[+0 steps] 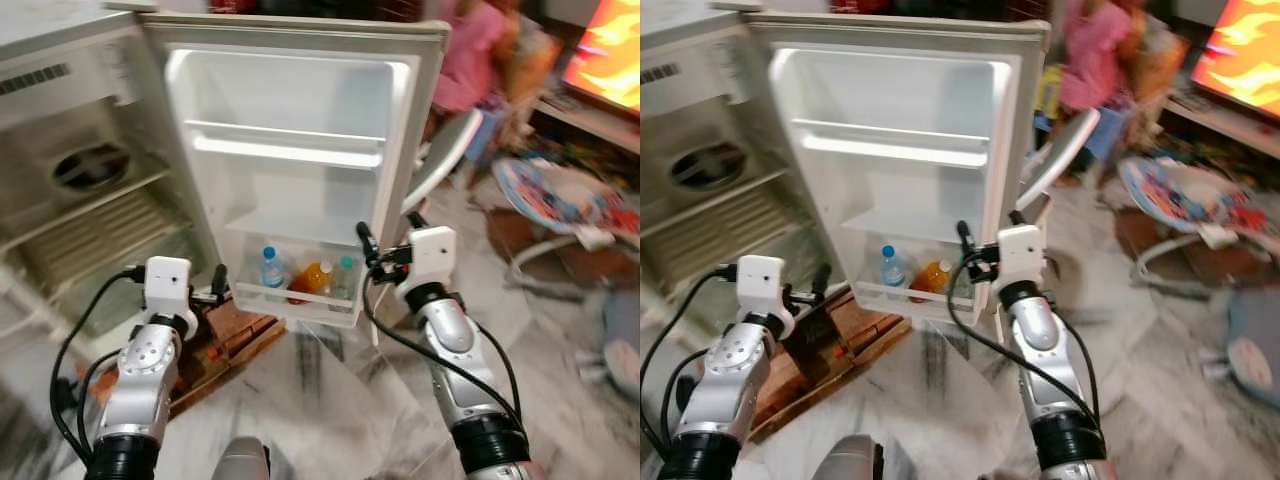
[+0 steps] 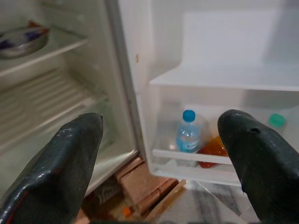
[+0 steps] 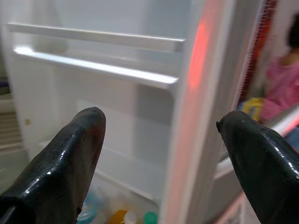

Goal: Restocking fridge

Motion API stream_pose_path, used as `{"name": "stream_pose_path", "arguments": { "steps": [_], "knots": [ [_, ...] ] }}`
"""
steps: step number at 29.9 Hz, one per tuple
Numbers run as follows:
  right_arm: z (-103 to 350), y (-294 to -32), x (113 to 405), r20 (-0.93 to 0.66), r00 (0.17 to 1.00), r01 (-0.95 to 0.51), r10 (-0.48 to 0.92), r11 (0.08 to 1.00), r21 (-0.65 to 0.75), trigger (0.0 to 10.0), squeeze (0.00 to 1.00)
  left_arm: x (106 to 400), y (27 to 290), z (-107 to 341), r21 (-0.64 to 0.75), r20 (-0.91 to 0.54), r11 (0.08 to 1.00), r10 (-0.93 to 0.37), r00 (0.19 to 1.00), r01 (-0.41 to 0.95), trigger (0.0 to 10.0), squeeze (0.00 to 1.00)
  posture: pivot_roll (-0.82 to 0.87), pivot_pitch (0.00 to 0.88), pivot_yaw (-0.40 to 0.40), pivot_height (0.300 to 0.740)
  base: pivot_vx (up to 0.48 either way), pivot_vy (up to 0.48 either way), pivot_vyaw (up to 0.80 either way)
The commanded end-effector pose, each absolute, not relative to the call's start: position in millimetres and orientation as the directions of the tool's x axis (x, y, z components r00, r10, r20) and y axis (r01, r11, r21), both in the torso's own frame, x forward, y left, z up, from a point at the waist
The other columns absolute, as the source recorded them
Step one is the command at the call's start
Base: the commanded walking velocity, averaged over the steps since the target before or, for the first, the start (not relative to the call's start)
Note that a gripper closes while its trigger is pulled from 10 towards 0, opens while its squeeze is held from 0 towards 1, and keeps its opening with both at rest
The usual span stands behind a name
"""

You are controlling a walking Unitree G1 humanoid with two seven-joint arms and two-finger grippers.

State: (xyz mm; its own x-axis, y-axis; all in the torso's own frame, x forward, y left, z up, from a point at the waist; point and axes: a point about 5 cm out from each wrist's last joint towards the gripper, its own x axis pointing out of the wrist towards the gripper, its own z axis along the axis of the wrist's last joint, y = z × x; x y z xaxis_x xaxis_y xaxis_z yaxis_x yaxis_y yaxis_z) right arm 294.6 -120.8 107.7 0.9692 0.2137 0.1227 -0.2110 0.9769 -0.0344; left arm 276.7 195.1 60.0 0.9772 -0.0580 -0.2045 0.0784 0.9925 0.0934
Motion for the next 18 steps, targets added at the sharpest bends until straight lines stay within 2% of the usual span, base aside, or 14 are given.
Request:
{"name": "stream_pose_path", "arguments": {
  "steps": [1, 8, 12, 14, 18],
  "knots": [
    [110.5, -113.2, 296.0, 0.133, 0.964, -0.231, 0.232, 0.973, -0.022, 10.0, 0.00, 273.9, 198.6, 57.1, 0.105, -0.221, 0.992, -0.042, 0.974, 0.067, 10.0, 0.00, 0.12, 0.000, -0.007, 0.740, 0.000, -0.480, 0.80],
    [109.6, -112.8, 295.7, 0.127, 0.964, -0.231, 0.232, 0.973, -0.023, 10.0, 0.00, 273.2, 198.0, 56.4, 0.108, -0.225, 0.992, -0.041, 0.973, 0.067, 10.0, 0.00, 0.12, 0.000, -0.010, 0.740, 0.000, -0.480, 0.77],
    [109.3, -116.1, 295.7, 0.129, 0.971, -0.200, 0.202, 0.979, -0.027, 10.0, 0.00, 273.4, 200.2, 54.6, 0.117, -0.232, 0.991, -0.030, 0.972, 0.058, 10.0, 0.00, 0.12, 0.000, -0.012, 0.740, 0.000, -0.480, 0.00],
    [109.5, -117.1, 297.7, 0.118, 0.975, -0.188, 0.186, 0.982, 0.009, 10.0, 0.00, 273.3, 200.0, 53.8, 0.118, -0.235, 0.991, -0.028, 0.972, 0.057, 10.0, 0.00, 0.12, 0.001, -0.013, 0.740, 0.000, 0.000, 0.00],
    [111.7, -115.6, 298.2, 0.125, 0.969, -0.210, 0.211, 0.977, -0.023, 10.0, 0.00, 272.8, 199.2, 53.1, 0.119, -0.237, 0.991, -0.030, 0.971, 0.059, 10.0, 0.00, 0.12, 0.000, -0.014, 0.740, 0.000, 0.000, 0.00]
  ]
}}
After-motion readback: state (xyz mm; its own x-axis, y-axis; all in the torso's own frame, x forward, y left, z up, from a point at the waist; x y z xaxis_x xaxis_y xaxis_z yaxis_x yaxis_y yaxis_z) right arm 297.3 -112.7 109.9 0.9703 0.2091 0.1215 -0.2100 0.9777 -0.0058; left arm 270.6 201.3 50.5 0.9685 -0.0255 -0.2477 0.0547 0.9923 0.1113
